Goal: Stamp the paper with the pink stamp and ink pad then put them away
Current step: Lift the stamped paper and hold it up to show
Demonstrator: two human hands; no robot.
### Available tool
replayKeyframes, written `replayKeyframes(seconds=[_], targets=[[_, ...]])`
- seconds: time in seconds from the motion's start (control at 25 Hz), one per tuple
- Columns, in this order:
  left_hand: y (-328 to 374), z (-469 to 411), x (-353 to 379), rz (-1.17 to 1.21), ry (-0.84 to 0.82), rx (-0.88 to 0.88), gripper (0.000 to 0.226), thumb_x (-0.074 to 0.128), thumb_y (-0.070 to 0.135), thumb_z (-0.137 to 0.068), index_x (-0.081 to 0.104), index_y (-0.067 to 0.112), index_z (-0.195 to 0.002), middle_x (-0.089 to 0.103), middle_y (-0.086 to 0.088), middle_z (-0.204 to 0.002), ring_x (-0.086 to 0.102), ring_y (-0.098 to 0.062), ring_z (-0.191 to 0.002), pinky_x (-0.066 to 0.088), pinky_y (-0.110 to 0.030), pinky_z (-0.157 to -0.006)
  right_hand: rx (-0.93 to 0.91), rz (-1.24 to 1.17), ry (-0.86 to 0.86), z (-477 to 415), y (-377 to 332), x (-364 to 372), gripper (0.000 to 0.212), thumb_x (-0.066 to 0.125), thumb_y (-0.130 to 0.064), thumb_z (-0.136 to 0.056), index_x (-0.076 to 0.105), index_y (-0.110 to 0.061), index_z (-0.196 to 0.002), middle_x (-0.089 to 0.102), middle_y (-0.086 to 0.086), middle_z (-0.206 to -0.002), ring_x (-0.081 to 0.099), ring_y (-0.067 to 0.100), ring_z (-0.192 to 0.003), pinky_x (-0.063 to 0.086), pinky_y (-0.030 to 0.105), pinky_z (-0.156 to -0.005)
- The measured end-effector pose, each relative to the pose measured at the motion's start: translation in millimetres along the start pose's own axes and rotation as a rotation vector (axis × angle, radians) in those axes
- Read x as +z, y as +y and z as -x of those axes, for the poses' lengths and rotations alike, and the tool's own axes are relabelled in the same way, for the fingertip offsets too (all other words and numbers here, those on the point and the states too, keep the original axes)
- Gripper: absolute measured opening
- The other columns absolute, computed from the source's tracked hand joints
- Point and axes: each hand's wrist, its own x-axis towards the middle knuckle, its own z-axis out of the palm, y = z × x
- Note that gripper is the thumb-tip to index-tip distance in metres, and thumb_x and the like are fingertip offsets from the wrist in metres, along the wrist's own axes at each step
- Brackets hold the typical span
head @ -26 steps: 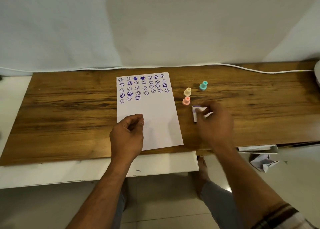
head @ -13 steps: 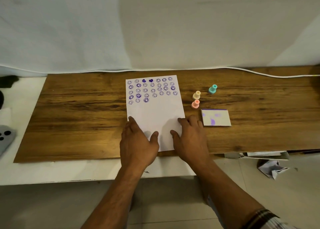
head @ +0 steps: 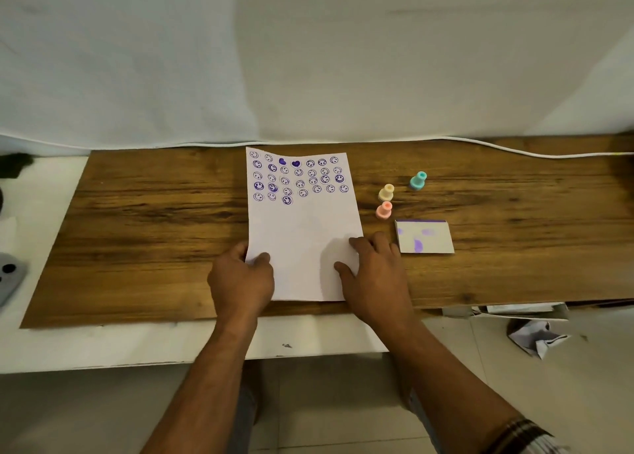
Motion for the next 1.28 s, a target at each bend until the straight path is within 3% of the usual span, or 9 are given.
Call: replayKeyframes(seconds=[0.12, 0.24, 0.32, 0.44, 0.56, 0.76, 0.88, 1.0, 1.28], targets=[[-4, -3, 0, -0.086, 0.042, 0.051, 0.031, 0.067, 0.006, -0.092, 0.075, 0.015, -0.121, 0.070, 0.006, -0.101, 0.065, -0.017, -0.087, 0.042, -0.013, -0.068, 0.032, -0.054, -0.004, -1, -1, -7, 0.052, 0.075, -0.044, -0.091, 0.062, -0.023, -0.137, 0.061, 0.002, -0.134, 0.057, 0.026, -0.120, 0.053, 0.038, -0.094], [-1, -10, -3, 0.143, 0.026, -0.031, 0.033, 0.071, 0.006, -0.093, 0.072, 0.015, -0.125, 0.073, 0.005, -0.104, 0.070, -0.019, -0.093, 0.050, -0.025, -0.084, 0.089, -0.114, 0.040, -7, -3, -17, 0.046, 0.070, -0.042, -0.095, 0.059, -0.024, -0.136, 0.063, 0.003, -0.135, 0.060, 0.025, -0.120, 0.054, 0.043, -0.096], [-1, -13, -6, 0.230, -0.004, -0.031, 0.030, 0.072, 0.006, -0.093, 0.074, 0.021, -0.120, 0.075, 0.011, -0.101, 0.071, -0.011, -0.092, 0.053, -0.025, -0.082, 0.141, -0.197, 0.087, -13, -3, -25, 0.042, 0.068, -0.040, -0.098, 0.059, -0.022, -0.135, 0.066, 0.000, -0.129, 0.064, 0.020, -0.112, 0.055, 0.035, -0.089], [-4, -17, -8, 0.277, -0.085, -0.022, 0.028, 0.071, 0.005, -0.094, 0.075, 0.028, -0.109, 0.078, 0.018, -0.098, 0.072, -0.001, -0.086, 0.053, -0.016, -0.069, 0.280, -0.617, 0.028, -22, -1, -37, 0.035, 0.071, -0.039, -0.097, 0.067, -0.027, -0.129, 0.068, -0.022, -0.108, 0.063, -0.001, -0.092, 0.049, 0.014, -0.069], [-3, -18, -9, 0.299, -0.167, -0.043, 0.027, 0.069, 0.005, -0.095, 0.074, 0.028, -0.110, 0.078, 0.014, -0.100, 0.073, -0.008, -0.095, 0.054, -0.022, -0.074, 0.379, -0.932, -0.038, -26, 3, -45, 0.017, 0.078, -0.034, -0.092, 0.075, -0.032, -0.108, 0.076, -0.018, -0.101, 0.070, 0.010, -0.095, 0.057, 0.022, -0.068], [-4, -19, -7, 0.287, -0.140, -0.004, 0.020, 0.070, 0.017, -0.097, 0.074, 0.026, -0.115, 0.076, 0.018, -0.100, 0.071, 0.002, -0.089, 0.051, -0.012, -0.068, 0.402, -0.994, -0.023, -26, 5, -44, 0.010, 0.079, -0.026, -0.091, 0.079, -0.028, -0.101, 0.081, -0.012, -0.097, 0.074, 0.011, -0.091, 0.063, 0.036, -0.082], [-3, -19, -6, 0.276, -0.118, 0.007, 0.020, 0.070, 0.017, -0.097, 0.075, 0.022, -0.116, 0.076, 0.013, -0.104, 0.071, -0.005, -0.095, 0.051, -0.017, -0.073, 0.410, -1.017, -0.046, -26, 5, -43, 0.008, 0.079, -0.025, -0.091, 0.077, -0.031, -0.095, 0.079, -0.022, -0.090, 0.073, 0.003, -0.085, 0.062, 0.037, -0.084], [-1, -19, -6, 0.263, -0.117, 0.030, 0.019, 0.070, 0.016, -0.097, 0.075, 0.022, -0.114, 0.077, 0.011, -0.104, 0.072, -0.007, -0.096, 0.051, -0.018, -0.075, 0.432, -1.017, -0.045, -26, 4, -42, 0.007, 0.079, -0.026, -0.091, 0.077, -0.033, -0.092, 0.078, -0.024, -0.087, 0.072, 0.011, -0.090, 0.062, 0.041, -0.085], [-2, -18, -6, 0.248, -0.111, 0.046, 0.020, 0.071, 0.016, -0.096, 0.075, 0.020, -0.115, 0.074, 0.020, -0.096, 0.070, 0.002, -0.089, 0.050, -0.015, -0.073, 0.431, -1.050, -0.062, -26, 5, -45, 0.007, 0.079, -0.026, -0.091, 0.078, -0.031, -0.095, 0.080, -0.018, -0.093, 0.072, 0.014, -0.093, 0.062, 0.032, -0.076]])
